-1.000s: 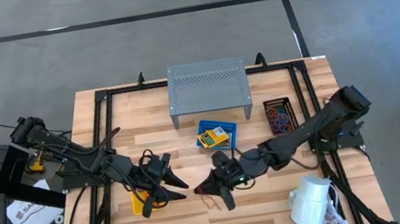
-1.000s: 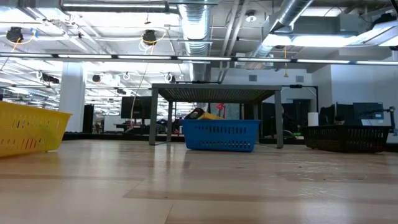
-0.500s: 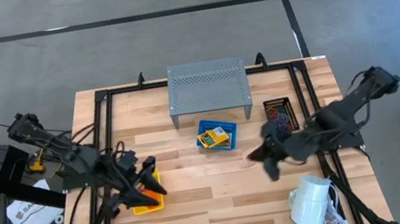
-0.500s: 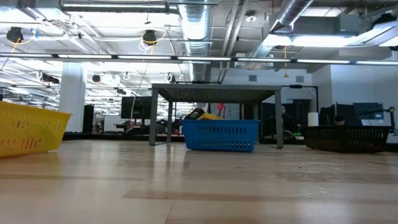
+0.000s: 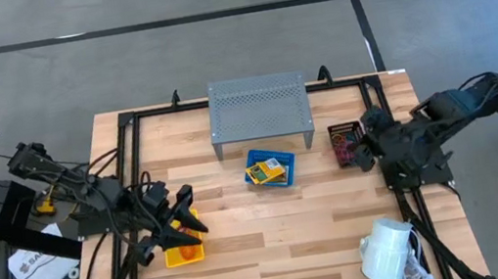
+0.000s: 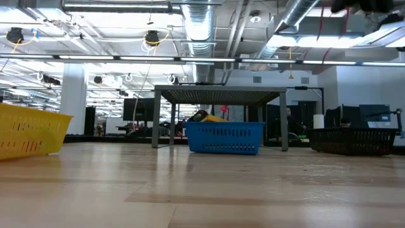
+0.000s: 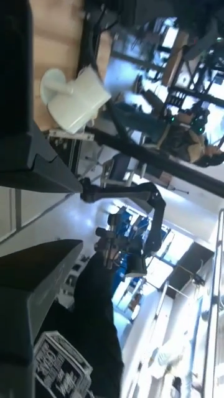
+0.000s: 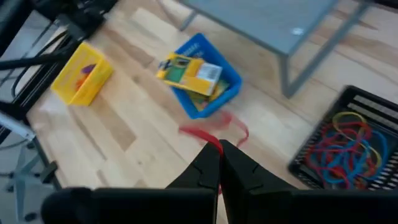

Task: Pick & Place Office Desk Supplies
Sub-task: Put the red rubber band into the black bin

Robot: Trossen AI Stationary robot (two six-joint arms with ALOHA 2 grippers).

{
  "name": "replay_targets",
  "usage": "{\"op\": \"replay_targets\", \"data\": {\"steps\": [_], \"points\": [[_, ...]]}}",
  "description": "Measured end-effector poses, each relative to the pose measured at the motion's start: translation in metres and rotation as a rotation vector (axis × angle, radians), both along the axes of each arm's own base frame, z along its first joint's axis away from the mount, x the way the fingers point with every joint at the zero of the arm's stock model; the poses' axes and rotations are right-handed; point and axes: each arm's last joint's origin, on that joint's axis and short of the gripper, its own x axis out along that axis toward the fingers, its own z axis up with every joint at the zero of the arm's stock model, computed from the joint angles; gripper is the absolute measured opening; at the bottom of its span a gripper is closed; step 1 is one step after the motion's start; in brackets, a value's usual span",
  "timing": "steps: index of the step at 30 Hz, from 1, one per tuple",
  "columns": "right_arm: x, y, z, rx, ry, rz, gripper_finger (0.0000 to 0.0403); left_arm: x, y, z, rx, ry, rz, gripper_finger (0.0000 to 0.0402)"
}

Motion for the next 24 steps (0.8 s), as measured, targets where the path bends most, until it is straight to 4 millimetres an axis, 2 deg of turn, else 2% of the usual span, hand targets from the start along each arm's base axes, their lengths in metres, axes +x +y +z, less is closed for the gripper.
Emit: {"op": "replay_targets", "data": {"steps": [9,13,20,24], "points": [[-0.039,-0.031,-0.035,0.082,-0.015,-0.146,0.0000,0.006,0.010,0.000,0.029,-0.009,0.057,0.0124],[-0.049,-0.041,-0.051,0.105,0.003,-0.231,0.0000,0.009,0.017,-0.001,0.061,-0.021,0.095,0.0124],[-0.040,-0.054,-0.077,0.147,0.141,-0.296,0.0000,0.014,0.028,-0.001,0.068,-0.015,0.148,0.0123],[-0.032,-0.066,-0.086,0.164,0.183,-0.324,0.0000,0.015,0.030,-0.001,0.067,-0.015,0.145,0.0123]]}}
